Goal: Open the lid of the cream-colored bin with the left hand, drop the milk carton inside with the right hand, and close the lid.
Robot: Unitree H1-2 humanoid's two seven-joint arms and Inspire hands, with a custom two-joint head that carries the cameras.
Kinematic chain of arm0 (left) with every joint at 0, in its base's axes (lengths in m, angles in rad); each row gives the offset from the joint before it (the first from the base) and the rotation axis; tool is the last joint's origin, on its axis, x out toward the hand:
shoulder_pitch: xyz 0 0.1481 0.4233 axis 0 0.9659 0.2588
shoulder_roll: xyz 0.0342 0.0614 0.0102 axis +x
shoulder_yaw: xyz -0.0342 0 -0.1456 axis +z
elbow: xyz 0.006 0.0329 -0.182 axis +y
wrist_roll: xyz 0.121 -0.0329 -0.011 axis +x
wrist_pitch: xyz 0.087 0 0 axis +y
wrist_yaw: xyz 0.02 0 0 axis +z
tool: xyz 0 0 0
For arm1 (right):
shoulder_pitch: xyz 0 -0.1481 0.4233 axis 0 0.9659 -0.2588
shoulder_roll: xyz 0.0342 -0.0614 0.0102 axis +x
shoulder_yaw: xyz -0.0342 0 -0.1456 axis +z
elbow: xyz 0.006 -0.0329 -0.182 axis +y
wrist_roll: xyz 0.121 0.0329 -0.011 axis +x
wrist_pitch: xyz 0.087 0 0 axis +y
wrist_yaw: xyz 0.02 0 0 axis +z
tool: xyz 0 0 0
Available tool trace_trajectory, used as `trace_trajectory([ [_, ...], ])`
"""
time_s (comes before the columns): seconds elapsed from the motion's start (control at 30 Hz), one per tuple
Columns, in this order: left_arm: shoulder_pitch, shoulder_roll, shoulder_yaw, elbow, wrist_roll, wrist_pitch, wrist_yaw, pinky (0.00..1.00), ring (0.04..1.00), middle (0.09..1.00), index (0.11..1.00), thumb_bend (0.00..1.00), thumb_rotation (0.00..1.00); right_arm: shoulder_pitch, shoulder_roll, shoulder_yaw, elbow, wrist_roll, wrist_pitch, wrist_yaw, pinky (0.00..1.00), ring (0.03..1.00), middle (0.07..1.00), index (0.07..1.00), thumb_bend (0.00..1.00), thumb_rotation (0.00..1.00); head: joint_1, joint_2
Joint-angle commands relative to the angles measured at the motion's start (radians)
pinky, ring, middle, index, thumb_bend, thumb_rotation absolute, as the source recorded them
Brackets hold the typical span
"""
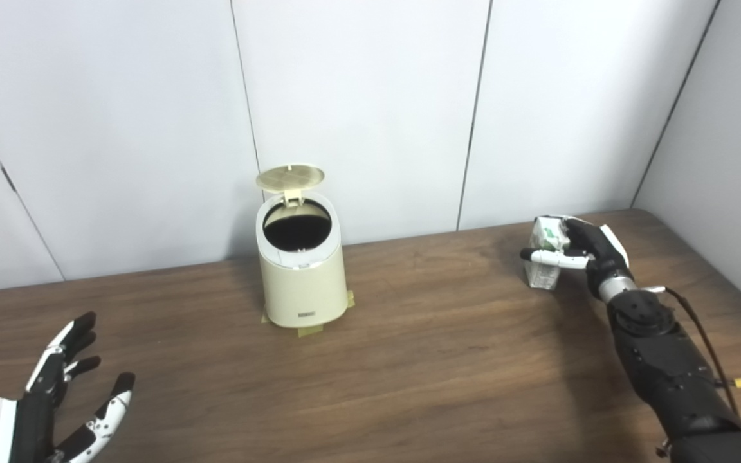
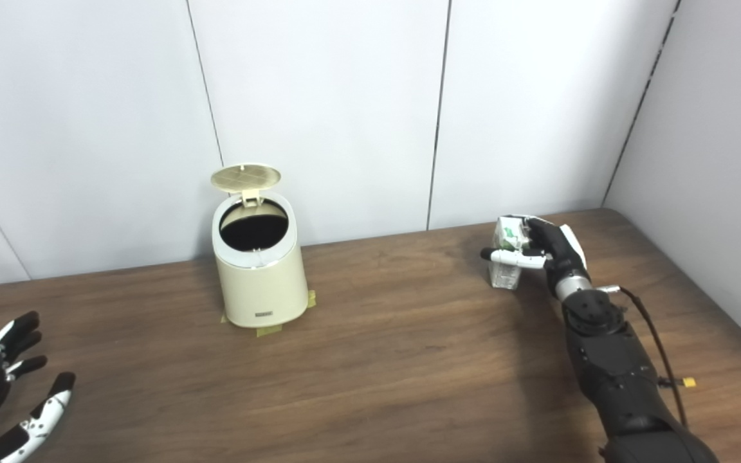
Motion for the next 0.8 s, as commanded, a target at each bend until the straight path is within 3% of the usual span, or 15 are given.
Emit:
trace_trajectory([
  [0.0,-0.018,0.011,0.003,-0.022,0.013,-0.014,0.004,0.78,0.872,0.891,0.870,0.40,0.09,-0.055,-0.020,-0.012,-0.018,-0.015,-0.031,-0.061,0.47,0.484,0.526,0.466,0.52,0.00,0.001,0.001],
  [0.13,-0.017,0.010,0.002,-0.029,0.017,-0.008,0.003,0.77,0.871,0.890,0.865,0.41,0.10,-0.052,-0.018,0.002,-0.021,-0.048,-0.033,-0.117,0.46,0.472,0.514,0.456,0.52,0.00,0.000,0.002],
  [0.6,-0.023,0.007,-0.004,-0.024,0.027,-0.013,0.000,0.78,0.867,0.885,0.866,0.41,0.08,-0.062,-0.018,-0.004,0.014,-0.033,-0.067,-0.113,0.45,0.471,0.515,0.452,0.52,0.00,-0.001,-0.002],
  [0.77,-0.026,0.002,-0.011,-0.015,0.046,-0.021,0.007,0.76,0.857,0.878,0.862,0.40,0.08,-0.047,-0.008,-0.002,-0.047,-0.049,-0.067,-0.138,0.42,0.461,0.519,0.456,0.52,0.00,0.005,-0.006],
])
